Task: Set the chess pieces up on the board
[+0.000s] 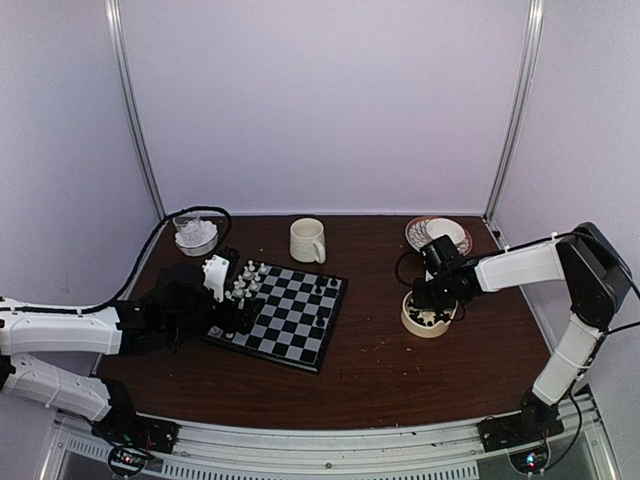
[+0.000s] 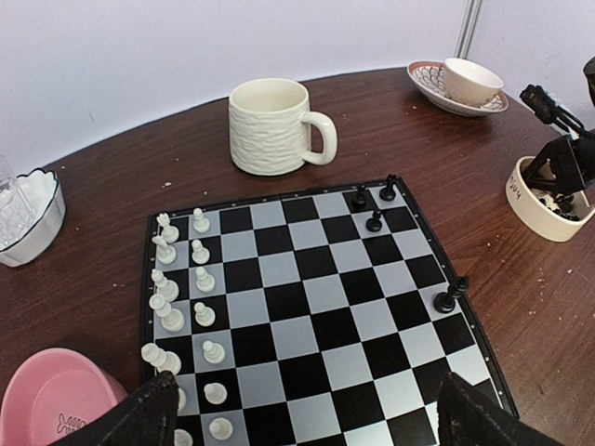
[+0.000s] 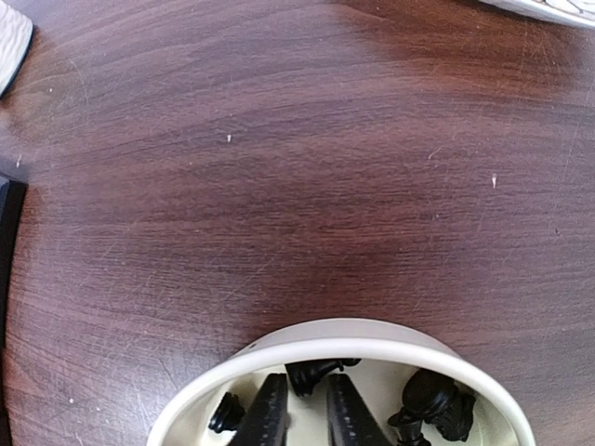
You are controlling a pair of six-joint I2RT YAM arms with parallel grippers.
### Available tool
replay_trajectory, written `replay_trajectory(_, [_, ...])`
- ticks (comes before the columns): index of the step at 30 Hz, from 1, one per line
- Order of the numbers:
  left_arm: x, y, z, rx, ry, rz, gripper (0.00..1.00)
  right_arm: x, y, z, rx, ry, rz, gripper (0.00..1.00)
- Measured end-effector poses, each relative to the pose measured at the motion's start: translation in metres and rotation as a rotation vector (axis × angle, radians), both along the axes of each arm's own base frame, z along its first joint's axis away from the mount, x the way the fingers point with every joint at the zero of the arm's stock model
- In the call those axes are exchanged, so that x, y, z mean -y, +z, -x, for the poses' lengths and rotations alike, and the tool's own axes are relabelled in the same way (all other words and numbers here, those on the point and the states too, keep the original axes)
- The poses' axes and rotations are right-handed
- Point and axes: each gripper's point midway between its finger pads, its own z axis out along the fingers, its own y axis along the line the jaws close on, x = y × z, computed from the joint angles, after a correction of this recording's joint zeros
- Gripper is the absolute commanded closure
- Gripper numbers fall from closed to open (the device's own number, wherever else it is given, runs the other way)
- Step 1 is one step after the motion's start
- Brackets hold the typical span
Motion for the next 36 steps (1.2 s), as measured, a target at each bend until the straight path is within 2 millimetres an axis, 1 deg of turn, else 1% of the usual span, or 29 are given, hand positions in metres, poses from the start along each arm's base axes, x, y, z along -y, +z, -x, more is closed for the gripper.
replay_trajectory(5, [0.000, 0.000, 0.000, 0.000, -0.001, 0.000, 0.03, 0.001, 0.000, 0.000, 0.001, 0.014, 0.017, 0.92])
replay_trajectory(10, [0.000, 0.000, 0.000, -0.001, -0.003, 0.001, 0.03, 0.002, 0.004, 0.002, 0.007, 0.037, 0.031, 0.96])
replay_trajectory(15, [0.001, 0.001, 0.001, 0.000, -0.008, 0.004, 0.03, -0.001, 0.014, 0.002, 0.033, 0.060, 0.039, 0.99])
replay_trajectory(22, [0.002, 0.002, 0.001, 0.001, -0.013, 0.006, 0.03, -0.006, 0.037, 0.004, 0.091, 0.086, 0.042, 0.99])
replay_trajectory(25, [0.002, 0.003, 0.002, 0.003, -0.015, 0.008, 0.03, -0.010, 0.047, 0.009, 0.120, 0.110, 0.042, 0.98])
replay_trajectory(28, [0.002, 0.005, 0.002, 0.004, -0.017, 0.012, 0.02, -0.021, 0.059, 0.019, 0.157, 0.166, 0.050, 0.98])
replay_trajectory(31, [0.003, 0.005, 0.003, 0.002, -0.025, 0.015, 0.02, -0.038, 0.071, 0.028, 0.205, 0.242, 0.053, 0.98])
replay_trajectory(36, [0.011, 0.009, 0.006, -0.012, -0.062, 0.030, 0.02, -0.074, 0.085, 0.046, 0.292, 0.397, 0.068, 0.98])
